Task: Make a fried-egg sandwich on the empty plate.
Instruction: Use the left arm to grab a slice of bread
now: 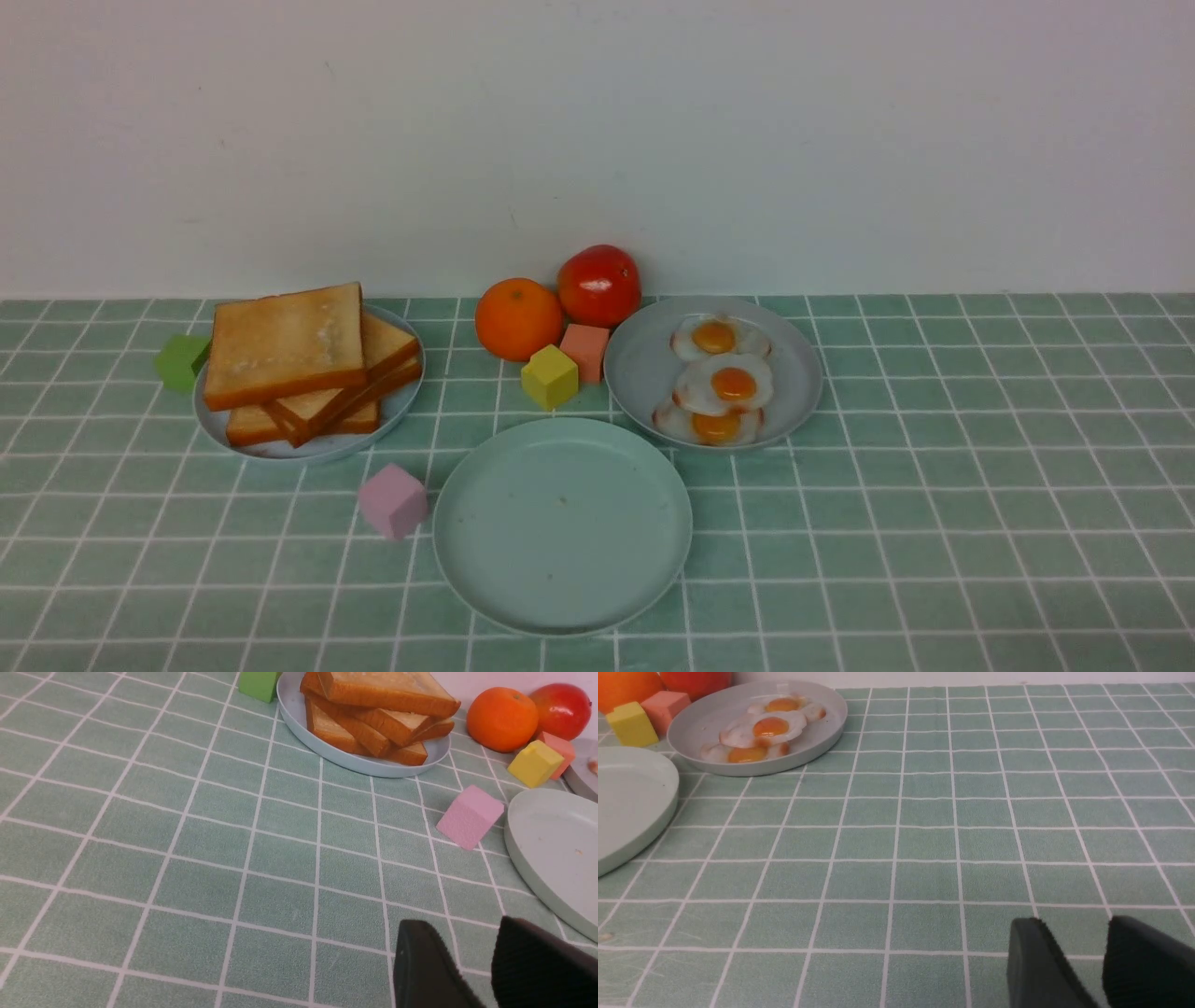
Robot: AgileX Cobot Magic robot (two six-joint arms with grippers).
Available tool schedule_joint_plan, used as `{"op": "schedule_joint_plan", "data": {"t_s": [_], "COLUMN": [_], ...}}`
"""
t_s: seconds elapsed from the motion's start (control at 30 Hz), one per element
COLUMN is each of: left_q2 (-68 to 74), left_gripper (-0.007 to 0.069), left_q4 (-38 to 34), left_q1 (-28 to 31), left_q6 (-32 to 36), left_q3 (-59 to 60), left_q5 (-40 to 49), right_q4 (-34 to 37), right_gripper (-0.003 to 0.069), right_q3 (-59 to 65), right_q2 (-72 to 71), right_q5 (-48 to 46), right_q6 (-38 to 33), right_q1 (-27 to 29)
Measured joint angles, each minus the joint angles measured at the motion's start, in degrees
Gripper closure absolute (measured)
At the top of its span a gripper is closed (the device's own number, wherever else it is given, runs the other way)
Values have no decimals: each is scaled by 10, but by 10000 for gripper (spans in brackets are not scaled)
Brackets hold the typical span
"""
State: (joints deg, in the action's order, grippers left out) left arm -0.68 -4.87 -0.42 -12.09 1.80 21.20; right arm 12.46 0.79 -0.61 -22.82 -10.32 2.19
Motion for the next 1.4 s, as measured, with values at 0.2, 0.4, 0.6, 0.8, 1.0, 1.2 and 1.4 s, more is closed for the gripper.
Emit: {"op": "schedule_joint_plan", "data": {"t_s": [0.2,0.4,0.6,0.8,1.0,1.2,1.4], "left_q2": [0,0,7,136,344,527,685], "left_gripper": [386,386,428,617,638,638,638], "left_q4": [-23,-180,-217,-203,-187,-197,-183], "left_q1": [0,0,-9,-44,-61,-62,-85], "left_q6": [-16,-122,-130,-19,165,215,262], "left_q3": [0,0,-19,-147,-335,-461,-559], "left_q5": [-38,-152,-172,-47,169,225,225], "right_q4": [0,0,0,1,155,319,357], "right_gripper": [418,418,418,418,418,418,456], "right_q3": [0,0,0,1,7,7,-81], "right_q2": [0,0,0,0,0,0,35], "right_q5": [0,0,0,12,73,158,-16], "right_q6": [0,0,0,1,74,114,79], "right_q1": [0,0,0,0,0,0,0]}}
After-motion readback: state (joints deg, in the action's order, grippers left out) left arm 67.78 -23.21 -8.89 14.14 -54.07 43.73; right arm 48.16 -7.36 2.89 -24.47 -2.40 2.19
